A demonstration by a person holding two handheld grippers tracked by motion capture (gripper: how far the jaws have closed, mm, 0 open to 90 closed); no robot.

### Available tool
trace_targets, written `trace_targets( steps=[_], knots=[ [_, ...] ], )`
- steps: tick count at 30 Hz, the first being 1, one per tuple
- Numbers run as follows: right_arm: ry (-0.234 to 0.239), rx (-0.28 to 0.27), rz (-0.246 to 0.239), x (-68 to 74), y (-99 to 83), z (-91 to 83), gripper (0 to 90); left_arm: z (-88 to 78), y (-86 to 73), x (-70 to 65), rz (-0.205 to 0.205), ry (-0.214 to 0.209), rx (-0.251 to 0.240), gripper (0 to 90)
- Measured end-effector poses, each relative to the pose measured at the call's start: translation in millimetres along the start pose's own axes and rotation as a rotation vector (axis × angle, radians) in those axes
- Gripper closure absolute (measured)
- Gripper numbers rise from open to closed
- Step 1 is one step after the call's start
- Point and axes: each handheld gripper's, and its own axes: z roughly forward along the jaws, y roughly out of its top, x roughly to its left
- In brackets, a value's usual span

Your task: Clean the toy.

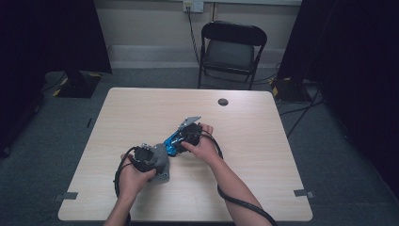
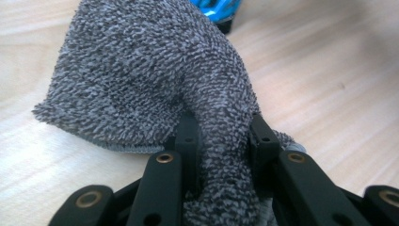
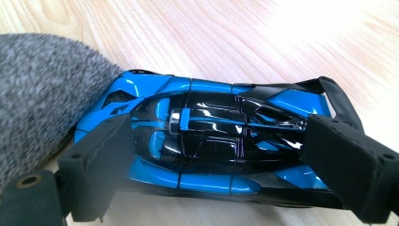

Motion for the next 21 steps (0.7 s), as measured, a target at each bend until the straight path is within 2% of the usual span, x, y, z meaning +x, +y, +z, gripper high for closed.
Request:
trace_targets(
  steps=[13, 17, 21],
  knots=[
    [0.0, 0.001, -0.001, 0.0, 0.1, 0.0, 9.2, 4.6, -0.7, -23.8, 0.043, -0.049, 0.036, 71.1],
    [0.0, 0.001, 0.0, 0.1, 0.0, -0.1, 9.2, 6.6, 0.1, -28.9, 0.048, -0.076, 0.045, 71.1],
    [-0.001, -0.002, 0.0, 0.1, -0.4, -0.1, 9.2, 8.2, 2.0, -32.0, 0.056, -0.083, 0.047, 71.1]
  ],
)
